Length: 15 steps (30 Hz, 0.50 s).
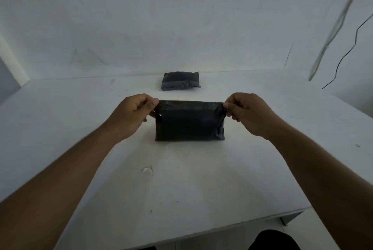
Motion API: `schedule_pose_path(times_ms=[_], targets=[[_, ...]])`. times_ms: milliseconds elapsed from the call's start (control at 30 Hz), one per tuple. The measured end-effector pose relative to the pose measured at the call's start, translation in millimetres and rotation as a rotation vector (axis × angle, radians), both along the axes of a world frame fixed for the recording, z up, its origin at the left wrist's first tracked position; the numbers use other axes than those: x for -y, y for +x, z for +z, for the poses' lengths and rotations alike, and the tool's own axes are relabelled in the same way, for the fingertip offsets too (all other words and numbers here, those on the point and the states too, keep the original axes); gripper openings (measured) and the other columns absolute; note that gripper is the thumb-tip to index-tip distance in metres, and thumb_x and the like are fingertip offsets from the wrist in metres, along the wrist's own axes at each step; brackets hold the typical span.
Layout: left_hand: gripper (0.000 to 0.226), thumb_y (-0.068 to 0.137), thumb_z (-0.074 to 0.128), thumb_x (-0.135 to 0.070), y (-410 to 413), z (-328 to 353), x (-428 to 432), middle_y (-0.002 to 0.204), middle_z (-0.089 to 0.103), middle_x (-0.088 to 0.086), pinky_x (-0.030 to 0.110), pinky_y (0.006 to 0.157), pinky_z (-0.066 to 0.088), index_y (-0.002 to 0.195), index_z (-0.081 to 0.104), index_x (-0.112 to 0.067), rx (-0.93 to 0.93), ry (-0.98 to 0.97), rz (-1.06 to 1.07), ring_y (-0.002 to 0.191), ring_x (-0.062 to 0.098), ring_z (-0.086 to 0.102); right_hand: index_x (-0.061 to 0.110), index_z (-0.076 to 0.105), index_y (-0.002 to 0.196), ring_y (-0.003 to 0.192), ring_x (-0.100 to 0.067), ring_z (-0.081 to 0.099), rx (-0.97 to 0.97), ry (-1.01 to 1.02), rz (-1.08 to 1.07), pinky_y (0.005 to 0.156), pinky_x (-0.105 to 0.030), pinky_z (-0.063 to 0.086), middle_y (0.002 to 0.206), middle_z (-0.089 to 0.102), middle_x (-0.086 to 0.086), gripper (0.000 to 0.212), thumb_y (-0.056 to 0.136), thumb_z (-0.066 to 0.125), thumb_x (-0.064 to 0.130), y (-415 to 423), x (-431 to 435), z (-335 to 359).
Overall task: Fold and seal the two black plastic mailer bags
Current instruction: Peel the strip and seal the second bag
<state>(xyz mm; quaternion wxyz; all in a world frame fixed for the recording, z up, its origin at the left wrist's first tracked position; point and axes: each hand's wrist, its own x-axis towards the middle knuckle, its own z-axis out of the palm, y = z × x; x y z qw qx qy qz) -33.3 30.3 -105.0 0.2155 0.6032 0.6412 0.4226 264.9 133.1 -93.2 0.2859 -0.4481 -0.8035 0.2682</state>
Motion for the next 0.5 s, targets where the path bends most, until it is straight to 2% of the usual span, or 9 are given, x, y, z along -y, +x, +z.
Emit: schedule_pose_path(times_ms=[100, 200, 267, 333, 433, 500], targets=[[0.009, 0.093, 0.067, -0.023, 1.6, -1.8, -2.4, 0.084, 0.077, -0.001, 0.021, 0.069, 0.051, 0.096, 0.074, -0.017, 0.061, -0.025, -0.035, 0.077, 0.008, 0.07, 0.01, 0.065, 0.084, 0.062, -0.013, 0.055, -0.068, -0.058, -0.019, 0.066, -0.035, 0.049, 0.072, 0.066, 0.003, 0.024, 0.099, 0.056, 0.026, -1.6, 0.2, -1.1], [0.005, 0.088, 0.073, -0.017, 1.8, -3.0, -3.8, 0.079, 0.077, 0.001, 0.015, 0.068, 0.049, 0.088, 0.076, -0.013, 0.155, 0.035, 0.014, 0.073, 0.008, 0.069, 0.011, 0.067, 0.083, 0.061, -0.011, 0.054, -0.051, -0.099, 0.023, 0.061, -0.029, 0.046, 0.069, 0.063, 0.001, 0.023, 0.095, 0.064, 0.03, -0.1, 3.8, -2.5], [0.011, 0.088, 0.073, -0.021, 3.8, -4.3, -3.8, 0.078, 0.076, 0.002, 0.017, 0.071, 0.048, 0.085, 0.075, -0.011, 0.193, 0.023, 0.027, 0.07, 0.006, 0.068, 0.005, 0.065, 0.08, 0.058, -0.01, 0.051, -0.103, -0.15, 0.023, 0.06, -0.026, 0.042, 0.063, 0.059, 0.002, 0.026, 0.094, 0.067, 0.027, 2.4, 3.8, -4.5], [0.019, 0.091, 0.069, -0.027, 3.8, -6.7, -2.1, 0.077, 0.074, -0.002, 0.022, 0.073, 0.045, 0.084, 0.074, -0.01, 0.192, -0.077, 0.006, 0.067, 0.001, 0.063, -0.002, 0.061, 0.079, 0.061, -0.014, 0.05, -0.205, -0.227, 0.018, 0.066, -0.029, 0.041, 0.063, 0.056, -0.003, 0.036, 0.096, 0.064, 0.03, 4.9, 1.5, -6.0], [0.016, 0.093, 0.065, -0.028, 2.1, -6.2, -3.4, 0.09, 0.075, -0.001, 0.031, 0.081, 0.047, 0.09, 0.075, -0.015, 0.127, -0.189, -0.019, 0.086, 0.009, 0.067, -0.004, 0.062, 0.087, 0.073, -0.02, 0.05, -0.288, -0.329, 0.08, 0.074, -0.038, 0.044, 0.076, 0.055, -0.008, 0.04, 0.101, 0.054, 0.033, 2.0, 2.7, -4.9], [0.016, 0.091, 0.065, -0.032, 11.9, 5.2, -9.4, 0.098, 0.074, -0.003, 0.033, 0.088, 0.05, 0.098, 0.074, -0.021, 0.03, -0.118, 0.028, 0.097, 0.013, 0.067, -0.001, 0.062, 0.093, 0.078, -0.021, 0.052, -0.274, -0.361, 0.121, 0.075, -0.038, 0.047, 0.083, 0.057, -0.009, 0.038, 0.104, 0.048, 0.032, -6.3, 8.0, -4.7]])
